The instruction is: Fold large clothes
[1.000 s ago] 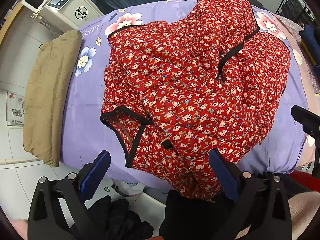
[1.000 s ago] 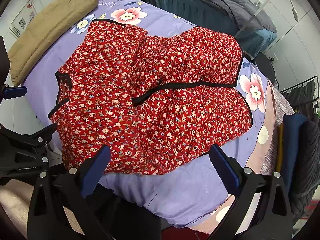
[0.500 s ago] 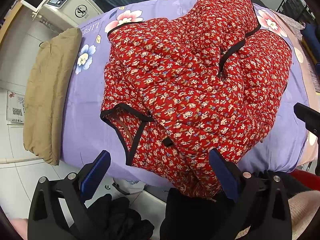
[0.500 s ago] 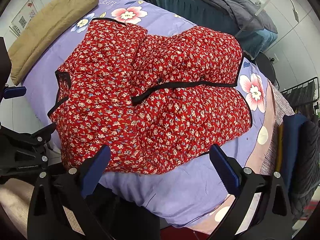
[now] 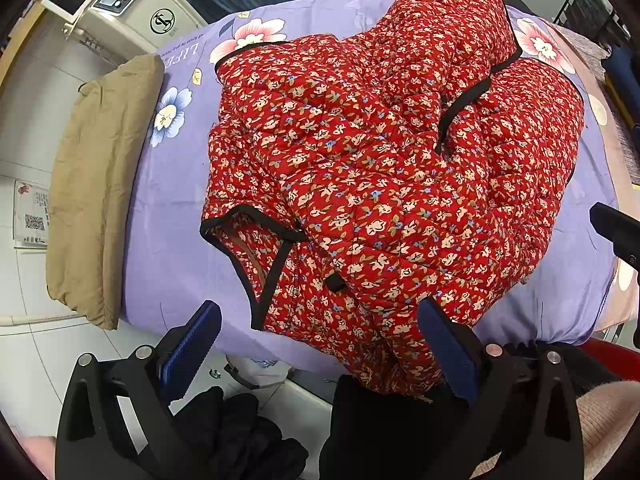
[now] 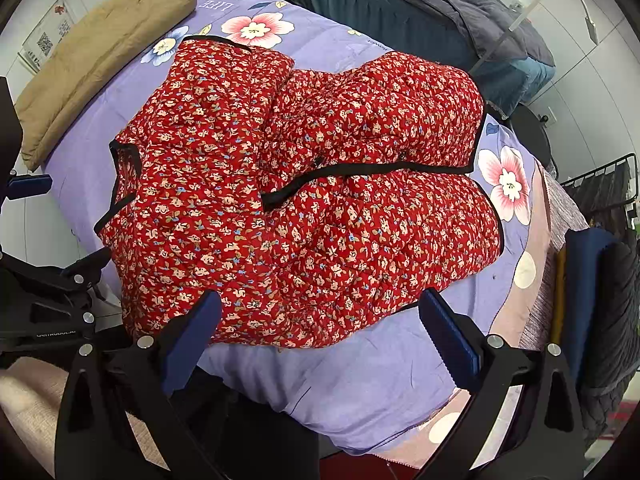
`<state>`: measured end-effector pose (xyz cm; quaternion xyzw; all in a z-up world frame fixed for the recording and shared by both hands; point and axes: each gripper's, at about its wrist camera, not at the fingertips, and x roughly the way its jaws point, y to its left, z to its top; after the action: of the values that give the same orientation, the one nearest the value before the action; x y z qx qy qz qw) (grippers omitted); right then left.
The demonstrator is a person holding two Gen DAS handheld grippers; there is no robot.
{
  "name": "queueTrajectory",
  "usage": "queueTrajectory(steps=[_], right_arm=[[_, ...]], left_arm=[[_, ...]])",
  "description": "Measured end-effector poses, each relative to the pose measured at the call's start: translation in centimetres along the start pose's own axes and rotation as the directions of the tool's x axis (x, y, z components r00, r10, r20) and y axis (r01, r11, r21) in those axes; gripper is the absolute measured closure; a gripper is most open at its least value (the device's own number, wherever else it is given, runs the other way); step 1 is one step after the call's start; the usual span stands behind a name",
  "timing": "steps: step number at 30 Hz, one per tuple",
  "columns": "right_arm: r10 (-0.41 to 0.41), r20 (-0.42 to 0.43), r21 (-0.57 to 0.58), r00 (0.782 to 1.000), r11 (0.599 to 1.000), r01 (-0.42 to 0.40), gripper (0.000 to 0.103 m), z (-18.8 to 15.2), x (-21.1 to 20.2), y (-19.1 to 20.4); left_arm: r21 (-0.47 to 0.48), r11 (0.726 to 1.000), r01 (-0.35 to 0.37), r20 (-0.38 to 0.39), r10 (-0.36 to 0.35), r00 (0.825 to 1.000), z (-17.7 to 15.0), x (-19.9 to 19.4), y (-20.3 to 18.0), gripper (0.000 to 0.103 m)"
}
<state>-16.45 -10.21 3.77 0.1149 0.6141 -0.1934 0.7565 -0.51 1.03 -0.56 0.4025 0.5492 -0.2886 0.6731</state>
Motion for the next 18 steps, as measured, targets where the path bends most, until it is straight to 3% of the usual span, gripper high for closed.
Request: queueTrajectory(steps=[18], right_arm=[[0.0, 0.0, 0.001, 1.0, 1.0, 0.0, 0.006, 0.03, 0.0, -0.05]], left_arm=[[0.0, 1.0, -0.001, -0.001, 0.001, 1.0, -0.15, 0.11, 0.06, 0.006]])
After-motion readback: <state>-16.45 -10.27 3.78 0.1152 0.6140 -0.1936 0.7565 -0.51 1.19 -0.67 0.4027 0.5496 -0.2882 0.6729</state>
